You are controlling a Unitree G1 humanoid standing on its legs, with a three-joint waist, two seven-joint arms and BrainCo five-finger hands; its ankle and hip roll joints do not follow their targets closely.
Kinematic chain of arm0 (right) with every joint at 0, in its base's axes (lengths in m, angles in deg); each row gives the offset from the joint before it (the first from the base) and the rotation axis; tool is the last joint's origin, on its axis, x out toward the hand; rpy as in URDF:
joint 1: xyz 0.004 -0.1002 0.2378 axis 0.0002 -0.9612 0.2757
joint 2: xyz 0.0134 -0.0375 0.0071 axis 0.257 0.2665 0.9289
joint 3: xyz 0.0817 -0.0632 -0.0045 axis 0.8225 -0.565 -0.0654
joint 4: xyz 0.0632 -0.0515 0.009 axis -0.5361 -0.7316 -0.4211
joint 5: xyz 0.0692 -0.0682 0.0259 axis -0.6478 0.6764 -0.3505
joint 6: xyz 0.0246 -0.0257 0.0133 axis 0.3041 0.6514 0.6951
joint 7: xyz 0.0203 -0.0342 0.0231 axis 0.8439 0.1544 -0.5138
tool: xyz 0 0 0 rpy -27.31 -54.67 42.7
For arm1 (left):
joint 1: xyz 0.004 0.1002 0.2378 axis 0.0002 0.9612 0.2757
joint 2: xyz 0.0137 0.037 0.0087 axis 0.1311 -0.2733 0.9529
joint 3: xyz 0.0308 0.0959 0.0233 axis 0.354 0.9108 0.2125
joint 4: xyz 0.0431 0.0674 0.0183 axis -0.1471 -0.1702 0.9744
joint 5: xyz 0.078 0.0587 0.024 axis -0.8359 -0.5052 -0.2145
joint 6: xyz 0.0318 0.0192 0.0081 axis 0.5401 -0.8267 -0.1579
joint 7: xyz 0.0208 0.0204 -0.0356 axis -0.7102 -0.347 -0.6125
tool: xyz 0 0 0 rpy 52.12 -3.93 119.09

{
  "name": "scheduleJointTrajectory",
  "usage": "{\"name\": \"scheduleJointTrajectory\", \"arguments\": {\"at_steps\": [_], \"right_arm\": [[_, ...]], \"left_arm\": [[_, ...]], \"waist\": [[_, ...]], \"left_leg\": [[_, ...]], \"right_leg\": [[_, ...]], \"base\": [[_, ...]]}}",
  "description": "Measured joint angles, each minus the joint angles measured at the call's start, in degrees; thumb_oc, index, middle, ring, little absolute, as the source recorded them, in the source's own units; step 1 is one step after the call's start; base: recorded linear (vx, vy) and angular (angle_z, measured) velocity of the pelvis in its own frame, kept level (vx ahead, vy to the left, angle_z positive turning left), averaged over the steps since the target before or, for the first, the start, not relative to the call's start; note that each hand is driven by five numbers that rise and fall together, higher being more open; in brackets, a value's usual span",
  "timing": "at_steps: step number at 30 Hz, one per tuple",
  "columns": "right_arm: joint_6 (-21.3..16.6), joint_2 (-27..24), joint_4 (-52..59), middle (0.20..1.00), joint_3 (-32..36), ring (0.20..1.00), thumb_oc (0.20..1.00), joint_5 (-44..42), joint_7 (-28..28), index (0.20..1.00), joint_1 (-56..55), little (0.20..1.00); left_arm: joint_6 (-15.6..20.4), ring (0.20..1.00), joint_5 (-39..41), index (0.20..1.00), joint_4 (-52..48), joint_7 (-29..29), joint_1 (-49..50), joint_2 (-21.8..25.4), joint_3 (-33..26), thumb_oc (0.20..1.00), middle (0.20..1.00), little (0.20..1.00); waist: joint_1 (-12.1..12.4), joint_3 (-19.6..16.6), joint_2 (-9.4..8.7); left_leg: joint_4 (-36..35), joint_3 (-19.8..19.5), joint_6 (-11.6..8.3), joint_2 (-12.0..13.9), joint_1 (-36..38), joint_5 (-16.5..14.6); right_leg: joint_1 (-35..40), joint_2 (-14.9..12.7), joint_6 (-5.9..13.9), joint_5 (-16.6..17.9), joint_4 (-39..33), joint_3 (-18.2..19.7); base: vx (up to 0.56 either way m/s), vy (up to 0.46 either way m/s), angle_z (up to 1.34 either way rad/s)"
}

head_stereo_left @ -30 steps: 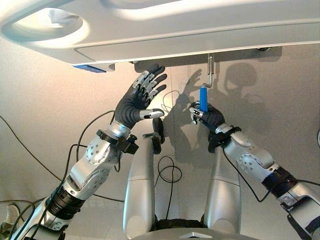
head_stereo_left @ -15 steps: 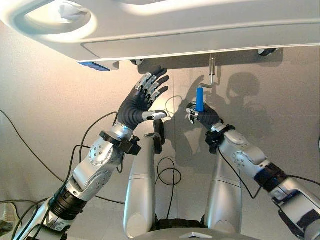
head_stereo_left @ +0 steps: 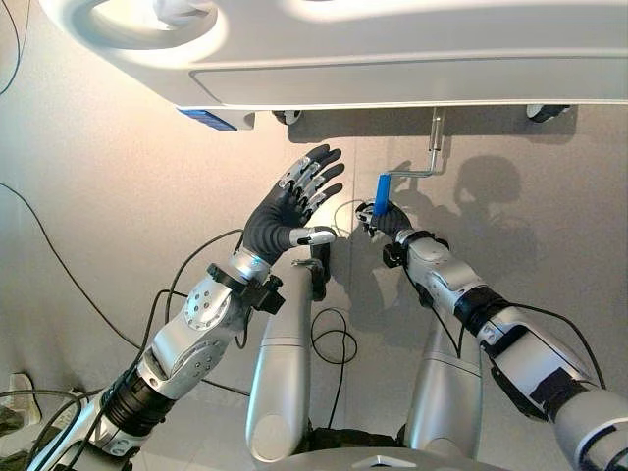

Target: Raise the hospital bed

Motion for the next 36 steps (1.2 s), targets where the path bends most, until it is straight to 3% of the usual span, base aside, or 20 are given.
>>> {"name": "scheduleJointTrajectory", "arguments": {"at_steps": [8, 15, 21, 27, 36], "right_arm": [[0.0, 2.3, -15.4, 0.200, 6.4, 0.200, 0.200, 0.6, 0.0, 0.200, 3.9, 0.200], [-0.1, 0.2, -22.3, 0.200, 11.3, 0.200, 0.200, 1.6, 0.8, 0.200, 4.8, 0.200], [-0.2, -4.4, -25.2, 0.200, 15.6, 0.200, 0.200, 3.1, 0.5, 0.200, 3.7, 0.200], [-1.8, -10.4, -23.9, 0.200, 20.3, 0.200, 0.200, 2.5, 0.1, 0.200, -0.1, 0.200], [-4.1, -14.4, -15.4, 0.200, 25.2, 0.200, 0.200, -3.4, 0.9, 0.200, -7.9, 0.200]], "left_arm": [[0.0, 1.000, 1.7, 1.000, 0.3, 0.5, -0.6, 0.3, 1.9, 1.000, 1.000, 1.000], [0.0, 1.000, 1.7, 1.000, 0.5, 1.5, -1.2, 0.5, 2.3, 1.000, 1.000, 1.000], [0.1, 1.000, 1.7, 1.000, 0.6, 2.8, -2.7, 0.6, 3.0, 1.000, 1.000, 1.000], [0.2, 1.000, 1.7, 1.000, 0.6, 4.3, -2.4, 0.9, 3.6, 1.000, 1.000, 1.000], [0.2, 1.000, 1.7, 1.000, 0.6, 5.4, -0.8, 1.3, 1.4, 1.000, 1.000, 1.000]], "waist": [[1.1, 0.0, 0.59], [1.9, 0.0, 0.75], [1.5, -0.1, 1.64], [1.4, -0.2, 1.70], [-1.5, -0.2, 1.71]], "left_leg": [[1.2, -0.3, 0.21, -0.8, -2.3, -0.1], [1.3, -0.2, 0.31, -1.0, -2.4, -0.1], [1.8, 0.5, 0.60, -1.7, -2.9, -0.3], [2.0, 1.1, 0.66, -1.7, -2.8, -0.3], [2.1, 1.8, 0.75, -1.1, -2.7, -0.5]], "right_leg": [[-1.8, -0.9, 0.23, -0.3, 1.2, 0.1], [-2.1, -1.1, 0.27, -0.3, 1.4, 0.6], [-3.3, -1.7, 0.75, -0.7, 2.6, 1.4], [-3.8, -1.7, 0.77, -0.7, 3.0, 2.1], [-4.3, -1.3, 0.82, -0.6, 3.0, 2.8]], "base": [[0.02, 0.008, 0.05], [0.00, 0.000, 0.00], [0.01, -0.004, 0.02], [0.00, 0.000, 0.00], [0.00, -0.015, -0.03]]}}
